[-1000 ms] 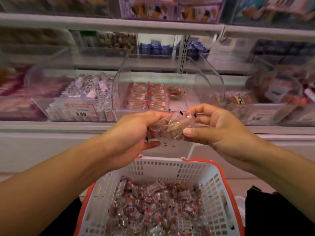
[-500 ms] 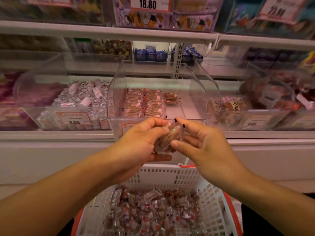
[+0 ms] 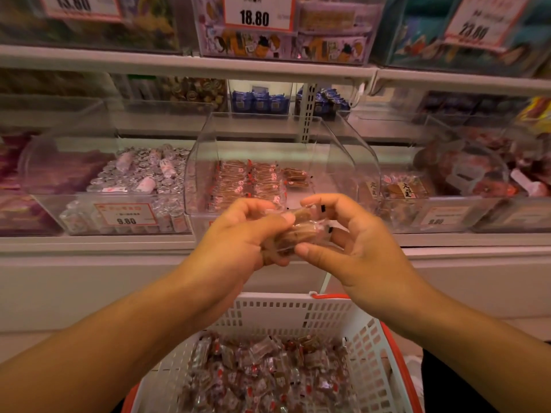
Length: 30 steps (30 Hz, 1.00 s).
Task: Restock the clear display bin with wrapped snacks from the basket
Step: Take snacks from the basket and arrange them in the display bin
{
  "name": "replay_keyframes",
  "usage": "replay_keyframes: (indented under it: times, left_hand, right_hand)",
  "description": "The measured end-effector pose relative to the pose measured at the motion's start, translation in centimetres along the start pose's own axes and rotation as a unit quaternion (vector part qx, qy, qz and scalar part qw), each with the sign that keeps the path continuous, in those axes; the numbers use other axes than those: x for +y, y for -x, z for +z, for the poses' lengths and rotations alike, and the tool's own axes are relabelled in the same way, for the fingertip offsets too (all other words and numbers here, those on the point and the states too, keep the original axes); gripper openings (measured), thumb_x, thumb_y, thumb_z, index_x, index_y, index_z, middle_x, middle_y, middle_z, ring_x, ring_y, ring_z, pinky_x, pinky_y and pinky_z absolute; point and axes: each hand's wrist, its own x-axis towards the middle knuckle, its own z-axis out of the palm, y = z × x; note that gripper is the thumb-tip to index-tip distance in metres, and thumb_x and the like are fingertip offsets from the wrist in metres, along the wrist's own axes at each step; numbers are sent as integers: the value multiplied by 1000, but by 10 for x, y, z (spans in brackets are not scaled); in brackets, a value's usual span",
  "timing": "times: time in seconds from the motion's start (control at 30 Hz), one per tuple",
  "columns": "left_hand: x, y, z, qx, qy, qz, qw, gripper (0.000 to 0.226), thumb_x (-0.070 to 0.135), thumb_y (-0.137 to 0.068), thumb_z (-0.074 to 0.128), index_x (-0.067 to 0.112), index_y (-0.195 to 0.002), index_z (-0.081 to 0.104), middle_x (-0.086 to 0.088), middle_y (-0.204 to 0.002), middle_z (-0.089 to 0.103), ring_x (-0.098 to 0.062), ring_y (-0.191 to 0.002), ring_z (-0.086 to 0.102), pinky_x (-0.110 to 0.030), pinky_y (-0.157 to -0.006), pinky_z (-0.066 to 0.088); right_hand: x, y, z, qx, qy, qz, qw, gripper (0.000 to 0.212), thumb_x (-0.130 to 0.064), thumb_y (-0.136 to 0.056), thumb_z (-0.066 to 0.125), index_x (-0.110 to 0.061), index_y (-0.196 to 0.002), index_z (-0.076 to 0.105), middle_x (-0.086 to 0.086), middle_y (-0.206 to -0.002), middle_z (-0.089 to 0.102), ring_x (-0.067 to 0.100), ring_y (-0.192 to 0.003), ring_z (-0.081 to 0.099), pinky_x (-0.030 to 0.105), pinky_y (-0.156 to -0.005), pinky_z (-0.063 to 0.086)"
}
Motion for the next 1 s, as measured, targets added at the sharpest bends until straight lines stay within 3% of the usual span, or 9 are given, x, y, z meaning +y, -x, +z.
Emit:
replay_keyframes:
  times: [0.1, 0.2, 0.3, 0.43, 0.5, 0.6, 0.83, 0.93, 1.0]
  left_hand:
    - [-9, 4, 5, -3, 23, 13, 1000, 12, 34, -80, 65, 24, -87, 66, -10, -98, 74, -16, -78, 69, -25, -63, 54]
    - [-19, 9, 13, 12, 4, 31, 999, 24, 39, -97, 46, 33, -91, 68, -7, -104, 74, -19, -91, 70, -34, -77, 53]
    - [-20, 11, 18, 22, 35, 40, 998, 35, 46, -89, 49, 20, -107, 65, -10, -101, 74, -23, -96, 72, -32, -80, 56]
    - [-22, 10, 17, 54, 2, 59, 997, 20, 35, -98, 50, 20, -104, 62, -4, -91, 74, -14, -87, 71, -24, -73, 53]
    - [-22, 10, 17, 69, -36, 74, 994, 15, 32, -100, 49, 23, -99, 61, 1, -83, 73, -7, -78, 68, -18, -65, 51]
    - [-17, 8, 18, 83, -125, 116, 982, 10, 28, -102, 45, 25, -101, 55, 13, -77, 69, 3, -67, 63, -11, -55, 46]
    - [22, -16, 15, 78, -234, 120, 961, 16, 42, -103, 34, 33, -99, 46, 19, -72, 68, 14, -64, 61, -4, -53, 44]
    - [35, -39, -7, 123, -377, 151, 905, 21, 46, -102, 36, 31, -112, 47, 14, -95, 61, 2, -85, 60, -21, -70, 47]
    - [41, -49, -28, 121, -510, 189, 830, 26, 38, -101, 43, 24, -123, 48, 9, -106, 57, -7, -95, 56, -25, -78, 45]
  right_hand:
    - [1, -1, 2, 16, -19, -9, 1000, 60, 9, -84, 69, -29, -129, 56, -7, -118, 62, 10, -103, 69, 27, -91, 56]
    - [4, 6, 13, -14, 15, -44, 999, 78, 7, -91, 62, -44, -145, 39, -28, -128, 55, -2, -119, 58, 24, -97, 51]
    - [10, 9, 20, 0, 130, -89, 988, 72, -2, -94, 61, -40, -150, 35, -17, -147, 40, 1, -137, 40, 32, -112, 40]
    - [13, 8, 24, -5, 189, -85, 978, 66, -30, -99, 54, -40, -154, 20, -25, -157, 15, -13, -142, 16, 12, -114, 26]
    - [13, 7, 23, -31, 211, -65, 975, 66, -40, -98, 48, -38, -156, 16, -25, -154, 17, -9, -141, 23, 15, -113, 29]
    - [5, 0, 12, -36, 342, -101, 933, 56, -39, -96, 55, -31, -149, 37, -15, -135, 42, 2, -124, 41, 27, -105, 40]
    - [-46, -61, -12, -126, 479, -101, 863, 28, -48, -72, 70, -29, -91, 62, -11, -79, 61, 6, -70, 56, 30, -62, 49]
    - [-45, -116, -26, -186, 554, -31, 811, 23, -44, -76, 74, -25, -79, 61, -9, -69, 60, 7, -61, 55, 26, -52, 38]
    - [-34, -157, -37, -209, 640, 7, 740, 24, -40, -80, 73, -18, -80, 64, -2, -73, 60, 15, -66, 57, 32, -55, 44]
